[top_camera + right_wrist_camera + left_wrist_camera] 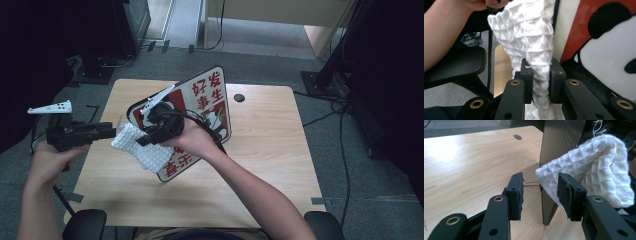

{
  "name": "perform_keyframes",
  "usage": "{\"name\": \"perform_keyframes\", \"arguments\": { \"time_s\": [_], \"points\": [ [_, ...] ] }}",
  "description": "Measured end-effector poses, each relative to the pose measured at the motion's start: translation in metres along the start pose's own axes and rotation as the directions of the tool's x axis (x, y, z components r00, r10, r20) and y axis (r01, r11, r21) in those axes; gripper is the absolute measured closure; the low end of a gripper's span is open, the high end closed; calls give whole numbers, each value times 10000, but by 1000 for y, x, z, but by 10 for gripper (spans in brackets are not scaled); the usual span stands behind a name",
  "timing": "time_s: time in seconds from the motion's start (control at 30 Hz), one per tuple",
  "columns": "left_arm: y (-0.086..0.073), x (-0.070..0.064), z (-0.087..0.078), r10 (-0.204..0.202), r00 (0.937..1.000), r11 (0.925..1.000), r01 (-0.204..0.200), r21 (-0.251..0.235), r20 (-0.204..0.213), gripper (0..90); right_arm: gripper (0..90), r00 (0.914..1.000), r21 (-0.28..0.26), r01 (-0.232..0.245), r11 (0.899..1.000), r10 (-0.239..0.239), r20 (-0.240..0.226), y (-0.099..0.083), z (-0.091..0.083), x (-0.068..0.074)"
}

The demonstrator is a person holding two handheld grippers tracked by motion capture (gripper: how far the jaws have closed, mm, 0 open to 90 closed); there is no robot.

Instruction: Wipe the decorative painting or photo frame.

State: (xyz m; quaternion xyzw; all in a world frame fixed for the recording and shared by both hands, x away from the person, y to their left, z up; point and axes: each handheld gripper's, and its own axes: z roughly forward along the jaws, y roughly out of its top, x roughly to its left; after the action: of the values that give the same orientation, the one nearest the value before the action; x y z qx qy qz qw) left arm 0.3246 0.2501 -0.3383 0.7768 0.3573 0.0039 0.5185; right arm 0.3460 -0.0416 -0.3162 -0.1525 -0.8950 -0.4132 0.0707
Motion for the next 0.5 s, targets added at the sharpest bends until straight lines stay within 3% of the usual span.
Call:
{"name": "perform_keyframes", "arguments": {
  "time_s": [0.5],
  "points": [
    [4, -5, 4, 87, 9999, 9999, -88, 76, 147, 574, 779, 9997, 141, -213, 9997, 214, -80, -13, 7, -2]
  ]
}}
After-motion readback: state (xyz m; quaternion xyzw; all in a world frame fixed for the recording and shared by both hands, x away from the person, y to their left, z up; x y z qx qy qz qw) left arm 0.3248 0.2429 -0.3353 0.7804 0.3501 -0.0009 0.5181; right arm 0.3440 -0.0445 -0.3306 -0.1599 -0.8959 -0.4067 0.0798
